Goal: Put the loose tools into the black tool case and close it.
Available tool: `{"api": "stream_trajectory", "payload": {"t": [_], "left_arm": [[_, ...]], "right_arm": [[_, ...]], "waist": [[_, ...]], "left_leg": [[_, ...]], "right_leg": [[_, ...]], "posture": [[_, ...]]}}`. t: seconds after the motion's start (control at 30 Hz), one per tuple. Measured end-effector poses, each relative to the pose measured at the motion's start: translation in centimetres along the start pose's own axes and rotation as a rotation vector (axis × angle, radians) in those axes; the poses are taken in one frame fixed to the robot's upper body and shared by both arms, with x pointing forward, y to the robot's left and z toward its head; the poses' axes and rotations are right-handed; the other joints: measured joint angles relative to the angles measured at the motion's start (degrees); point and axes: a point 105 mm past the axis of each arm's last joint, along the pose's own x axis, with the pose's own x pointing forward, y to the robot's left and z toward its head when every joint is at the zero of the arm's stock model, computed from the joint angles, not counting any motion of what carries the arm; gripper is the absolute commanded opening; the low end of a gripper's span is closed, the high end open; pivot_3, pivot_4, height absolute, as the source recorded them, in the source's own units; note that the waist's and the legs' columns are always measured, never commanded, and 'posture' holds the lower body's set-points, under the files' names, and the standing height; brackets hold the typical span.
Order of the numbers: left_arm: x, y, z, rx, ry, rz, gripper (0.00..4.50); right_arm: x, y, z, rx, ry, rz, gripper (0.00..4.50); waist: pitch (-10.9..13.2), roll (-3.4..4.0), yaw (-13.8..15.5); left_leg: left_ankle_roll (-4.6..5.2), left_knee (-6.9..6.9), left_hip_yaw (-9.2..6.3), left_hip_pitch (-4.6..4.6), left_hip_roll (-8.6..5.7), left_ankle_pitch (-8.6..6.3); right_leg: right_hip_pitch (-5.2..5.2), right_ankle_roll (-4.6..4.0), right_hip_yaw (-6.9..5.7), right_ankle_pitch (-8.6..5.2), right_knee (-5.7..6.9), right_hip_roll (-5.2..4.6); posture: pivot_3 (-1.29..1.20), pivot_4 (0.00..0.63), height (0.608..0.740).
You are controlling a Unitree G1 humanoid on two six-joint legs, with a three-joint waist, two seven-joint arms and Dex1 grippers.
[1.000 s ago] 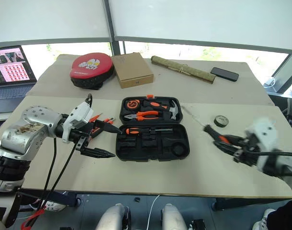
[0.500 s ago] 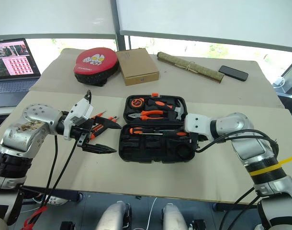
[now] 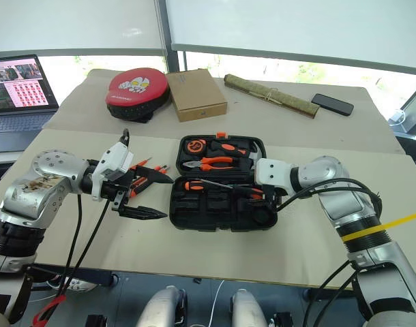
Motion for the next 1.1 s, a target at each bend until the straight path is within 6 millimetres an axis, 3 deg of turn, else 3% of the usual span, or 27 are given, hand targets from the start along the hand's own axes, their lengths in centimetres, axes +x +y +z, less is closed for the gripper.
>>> {"api": "stream_trajectory", "payload": {"t": [0.13,0.17,0.33,0.47,0.7,0.9,1.1], "left_arm": [[-0.2,0.4,0.1,0.0,-0.001,0.011,4.5],[-0.1,0.5,0.1,0.004,0.0,0.013,4.5],[0.1,0.8,0.4,0.025,-0.009,0.011,4.5],[0.0,1.1,0.2,0.02,0.0,0.017,4.5],[0.0,1.1,0.5,0.037,-0.001,0.016,4.5],[0.0,1.2,0.5,0.037,0.0,0.017,4.5],[-0.1,1.2,0.5,0.037,0.001,0.019,4.5]], "right_arm": [[-0.3,-0.7,1.0,0.083,-0.053,-0.051,4.48],[-0.3,-0.8,1.2,0.103,-0.063,-0.06,3.93],[-0.2,-0.9,0.9,0.178,-0.056,-0.071,3.93],[0.1,-0.2,-1.0,0.259,-0.007,-0.065,2.57],[0.6,0.1,-1.9,0.298,0.015,-0.073,2.57],[0.9,0.2,-2.2,0.305,0.025,-0.065,0.86],[1.0,0.4,-1.4,0.29,0.0,-0.041,0.75]], "waist": [[0.0,0.0,0.0],[0.0,0.0,0.1],[0.0,0.0,0.1],[0.0,0.0,0.2],[0.0,0.0,-0.1],[0.0,0.0,-0.1],[0.0,0.0,-0.1]], "left_leg": [[-0.01,0.02,-0.01,0.01,0.0,0.01],[-0.01,0.03,-0.01,0.01,0.0,0.01],[-0.01,0.14,-0.01,0.02,0.0,0.01],[-0.01,0.24,-0.01,0.01,0.0,0.01],[-0.01,0.29,-0.02,0.02,0.02,0.01],[-0.01,0.35,-0.03,0.02,0.02,0.01],[-0.01,0.36,-0.03,0.03,0.02,0.01]], "right_leg": [[-0.01,0.0,0.0,0.0,0.09,0.01],[-0.02,0.0,0.0,0.0,0.13,0.01],[-0.02,-0.01,0.0,-0.01,0.25,0.01],[-0.01,-0.01,0.0,-0.01,0.31,0.01],[-0.02,-0.01,0.0,-0.01,0.4,0.03],[0.0,-0.01,0.0,-0.02,0.43,0.03],[-0.03,-0.01,0.0,-0.02,0.5,0.02]], "posture": [[0.0,0.15,0.74],[0.0,0.15,0.74],[0.0,0.15,0.74],[0.0,0.15,0.74],[0.0,0.15,0.74],[0.0,0.15,0.74],[0.0,0.15,0.74]]}}
